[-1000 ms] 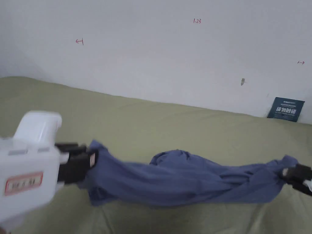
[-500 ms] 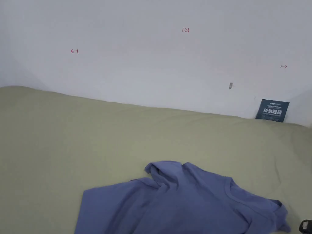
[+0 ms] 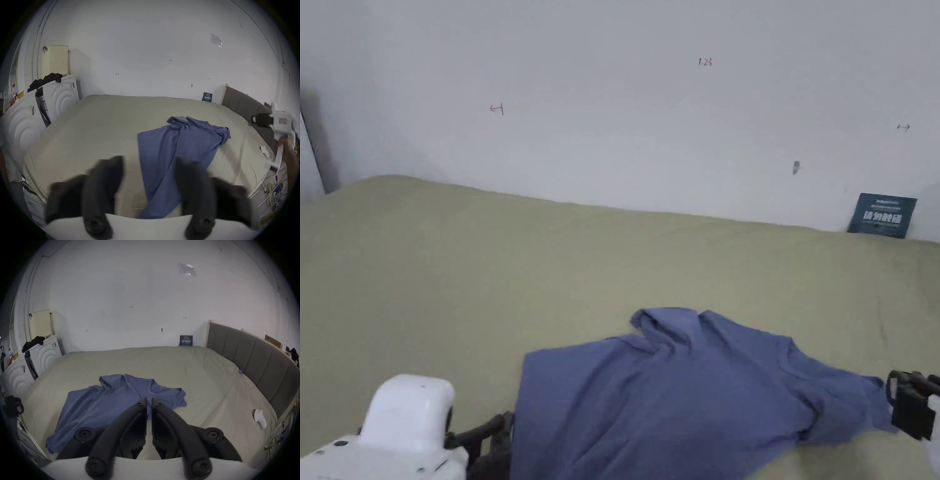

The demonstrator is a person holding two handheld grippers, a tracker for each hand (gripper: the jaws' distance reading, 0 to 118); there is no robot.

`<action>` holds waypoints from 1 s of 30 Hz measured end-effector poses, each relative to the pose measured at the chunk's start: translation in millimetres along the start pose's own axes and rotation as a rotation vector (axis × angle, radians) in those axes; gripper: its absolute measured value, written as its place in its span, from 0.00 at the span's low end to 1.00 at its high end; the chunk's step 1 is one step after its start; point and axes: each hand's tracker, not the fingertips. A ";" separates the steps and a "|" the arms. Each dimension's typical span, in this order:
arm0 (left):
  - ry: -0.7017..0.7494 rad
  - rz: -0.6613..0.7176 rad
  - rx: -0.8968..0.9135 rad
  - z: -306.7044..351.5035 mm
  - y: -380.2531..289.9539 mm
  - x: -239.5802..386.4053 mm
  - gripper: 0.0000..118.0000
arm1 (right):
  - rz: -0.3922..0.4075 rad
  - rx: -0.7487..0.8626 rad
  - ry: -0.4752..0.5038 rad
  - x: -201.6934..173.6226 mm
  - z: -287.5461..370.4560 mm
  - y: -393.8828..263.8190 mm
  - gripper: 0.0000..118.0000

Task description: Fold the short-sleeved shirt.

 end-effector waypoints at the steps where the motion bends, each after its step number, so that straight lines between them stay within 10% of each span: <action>1: -0.003 0.007 0.005 -3.0 -2.9 6.9 0.11 | 0.004 0.015 0.000 -4.0 5.5 -12.9 0.07; 2: 0.018 0.017 0.009 -4.6 -7.3 14.8 0.00 | 0.007 0.011 0.012 -10.1 13.7 -25.6 0.07; 14: 0.052 0.079 -0.118 22.9 -95.5 13.7 0.02 | 0.011 -0.120 0.090 -24.9 63.5 -94.3 0.06; 17: 0.028 0.090 -0.190 11.0 -107.3 15.2 0.18 | -0.001 -0.102 0.117 -24.9 61.9 -84.3 0.06; 19: -0.007 0.075 -0.258 0.0 -113.5 15.3 0.57 | -0.022 -0.106 0.156 -22.2 60.3 -78.1 0.06; 25: 0.034 0.053 -0.378 -32.8 -129.5 16.6 0.62 | -0.005 -0.095 0.192 -20.9 57.7 -65.4 0.06; 27: 0.047 0.086 -0.387 -35.2 -126.0 18.3 0.44 | 0.033 -0.097 0.193 -22.0 51.5 -62.5 0.06; 29: -0.043 0.172 -0.333 -36.8 -126.2 22.2 0.04 | 0.054 -0.098 0.201 -24.0 39.4 -57.9 0.06; 30: -0.039 0.204 -0.322 -38.8 -126.0 26.2 0.04 | 0.060 -0.105 0.211 -24.6 30.7 -53.6 0.06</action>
